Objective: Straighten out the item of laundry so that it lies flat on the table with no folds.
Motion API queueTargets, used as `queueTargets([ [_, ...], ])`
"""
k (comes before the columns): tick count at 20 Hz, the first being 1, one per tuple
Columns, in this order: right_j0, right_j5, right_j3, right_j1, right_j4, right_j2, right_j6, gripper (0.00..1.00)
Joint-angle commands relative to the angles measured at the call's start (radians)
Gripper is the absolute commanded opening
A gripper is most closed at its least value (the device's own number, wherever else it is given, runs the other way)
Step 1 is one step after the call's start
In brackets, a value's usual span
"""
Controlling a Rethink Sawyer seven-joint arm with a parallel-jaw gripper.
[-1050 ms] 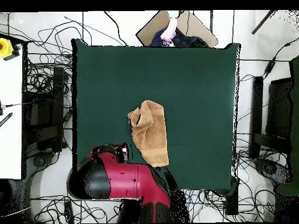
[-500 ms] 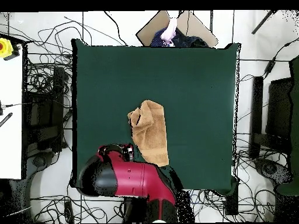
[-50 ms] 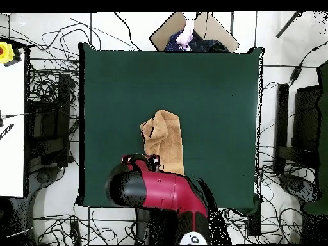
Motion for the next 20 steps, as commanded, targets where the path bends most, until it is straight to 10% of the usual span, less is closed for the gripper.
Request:
queueTargets([
  [1, -0.055, -0.055, -0.060, 0.089, -0.069, 0.055, 0.063, 1.00],
  [20, -0.223, -0.279, -0.107, 0.311, -0.195, 0.135, 0.080, 1.00],
])
